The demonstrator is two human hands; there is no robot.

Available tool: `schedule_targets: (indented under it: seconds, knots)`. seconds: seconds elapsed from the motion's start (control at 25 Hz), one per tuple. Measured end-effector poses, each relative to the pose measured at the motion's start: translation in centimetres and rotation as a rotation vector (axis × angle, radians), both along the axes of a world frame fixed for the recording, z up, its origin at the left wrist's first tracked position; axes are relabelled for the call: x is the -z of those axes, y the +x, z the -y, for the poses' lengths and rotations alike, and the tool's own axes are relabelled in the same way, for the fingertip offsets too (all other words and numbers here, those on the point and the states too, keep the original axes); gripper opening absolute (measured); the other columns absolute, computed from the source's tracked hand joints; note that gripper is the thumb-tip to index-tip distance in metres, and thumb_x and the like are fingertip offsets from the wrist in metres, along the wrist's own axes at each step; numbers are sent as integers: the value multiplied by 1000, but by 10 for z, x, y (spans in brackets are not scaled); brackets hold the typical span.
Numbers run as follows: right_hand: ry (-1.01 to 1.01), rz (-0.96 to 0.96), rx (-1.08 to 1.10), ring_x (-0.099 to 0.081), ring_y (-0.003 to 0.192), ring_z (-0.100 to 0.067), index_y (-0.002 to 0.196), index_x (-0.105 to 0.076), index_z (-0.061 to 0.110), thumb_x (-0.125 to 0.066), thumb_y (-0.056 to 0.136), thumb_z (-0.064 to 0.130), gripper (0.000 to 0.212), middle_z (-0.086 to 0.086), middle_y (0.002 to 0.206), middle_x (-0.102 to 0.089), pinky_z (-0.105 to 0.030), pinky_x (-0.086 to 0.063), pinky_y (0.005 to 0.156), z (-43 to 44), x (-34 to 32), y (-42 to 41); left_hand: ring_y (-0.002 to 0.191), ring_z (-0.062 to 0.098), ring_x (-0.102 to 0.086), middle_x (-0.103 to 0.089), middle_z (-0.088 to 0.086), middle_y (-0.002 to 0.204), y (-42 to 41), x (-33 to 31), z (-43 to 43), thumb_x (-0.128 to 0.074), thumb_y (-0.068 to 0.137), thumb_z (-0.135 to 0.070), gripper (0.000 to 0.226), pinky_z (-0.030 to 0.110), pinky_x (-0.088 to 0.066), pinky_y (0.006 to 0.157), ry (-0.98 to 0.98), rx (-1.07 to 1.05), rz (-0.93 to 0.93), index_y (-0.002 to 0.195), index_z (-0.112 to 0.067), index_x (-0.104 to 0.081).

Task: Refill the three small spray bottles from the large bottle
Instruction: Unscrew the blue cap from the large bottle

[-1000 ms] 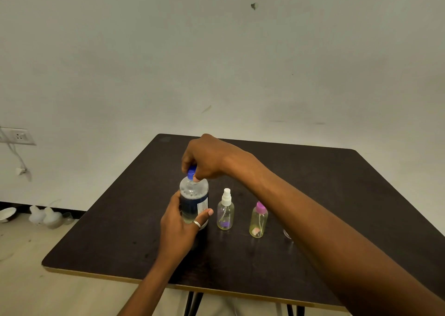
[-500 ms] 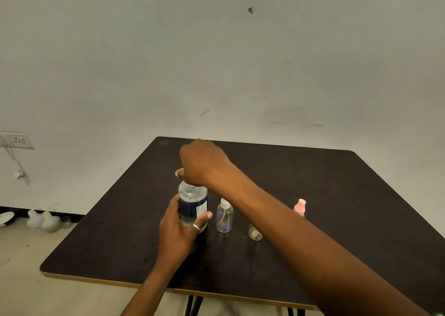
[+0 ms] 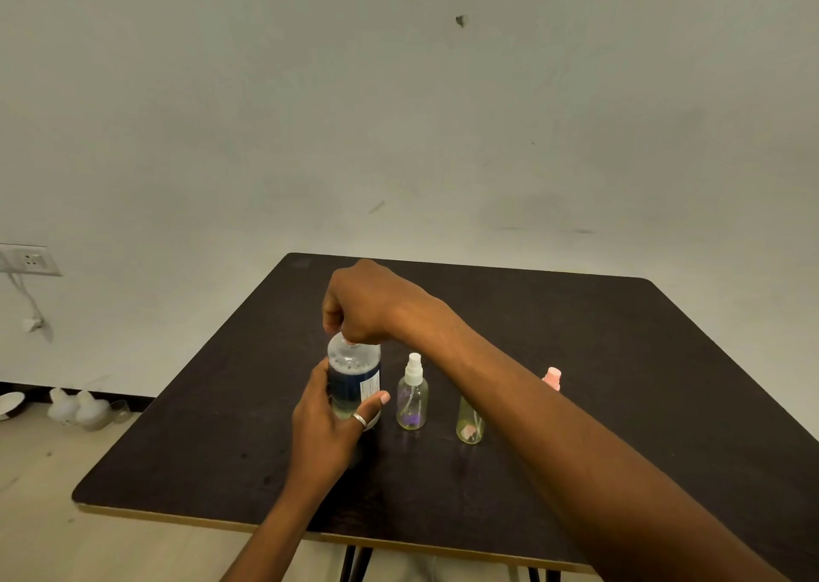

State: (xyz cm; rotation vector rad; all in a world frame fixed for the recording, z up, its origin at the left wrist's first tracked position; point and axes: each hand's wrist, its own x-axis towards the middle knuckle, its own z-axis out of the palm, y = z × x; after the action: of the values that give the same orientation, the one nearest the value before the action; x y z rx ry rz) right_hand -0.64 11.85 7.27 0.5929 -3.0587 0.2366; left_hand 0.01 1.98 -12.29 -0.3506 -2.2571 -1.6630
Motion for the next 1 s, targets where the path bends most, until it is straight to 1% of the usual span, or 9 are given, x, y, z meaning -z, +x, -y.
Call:
schedule_targets:
  seconds: [0.08,0.16,0.24,0.4,0.52,0.6,0.68,0.8,1.0]
  knots:
    - [14,-22,30,-66,88,-19,102,-72,14,-70,86,24,19,-2,100,-71,-31,-56,80,-2,2,-2,100,-32,-45,-43,-58,110,0,0,0,-78,68,-64,68,-2,-38,67,1,3,2,120,-68,-34]
    - [24,-119,124,-58,66,-16,71,-62,16,-68,85,45,33,-1,73,-62,-31,-51,66,-4,4,-4,103,-31,-45,-45,-56,112,0,1,-1,-79,68,-61,70,-3,-40,69,15,13,0,124,-63,-36]
    - [35,-219,213,-49,56,-15,56,-43,18,-63,86,53,50,0,60,-48,-32,-47,59,-3,9,-5,103,-30,-47,-48,-52,113,0,2,-1,-80,68,-58,72,-3,-40,70,23,19,4,126,-57,-39]
    - [69,-241,168,-56,62,-19,63,-46,14,-68,89,31,37,1,59,-45,-31,-48,59,6,15,-5,99,-24,-51,-54,-36,117,-1,3,-1,-80,67,-59,73,2,-41,71,12,-9,21,130,-47,-43]
    - [65,-173,113,-59,67,-19,74,-55,11,-69,88,23,23,-1,65,-53,-29,-50,64,3,13,-7,101,-32,-45,-50,-50,110,0,1,-1,-79,69,-59,67,-3,-40,65,2,-1,4,122,-61,-39]
    - [46,-108,72,-62,74,-19,87,-67,7,-70,86,19,13,-5,79,-64,-30,-55,72,-1,9,-6,101,-35,-43,-45,-57,111,1,0,-1,-80,70,-58,67,-7,-38,64,3,10,-8,120,-68,-37]
    - [33,-53,26,-65,83,-20,97,-72,7,-69,85,12,13,-6,93,-70,-30,-56,79,-4,5,-5,102,-34,-43,-45,-57,112,1,-1,-1,-80,69,-59,67,-6,-38,65,13,10,-1,120,-68,-37]
    - [30,11,-43,-65,89,-18,98,-74,10,-66,85,4,16,-4,100,-71,-28,-54,81,-8,-2,-5,100,-35,-43,-44,-58,109,1,-1,-1,-79,67,-60,69,-2,-38,67,14,8,18,122,-60,-38]
    - [98,84,-94,-65,94,-16,103,-74,12,-72,83,5,22,-2,106,-71,-29,-55,85,-9,-9,-13,103,-32,-45,-48,-55,108,2,-1,0,-82,67,-54,71,-7,-39,69,39,18,37,124,-55,-40]
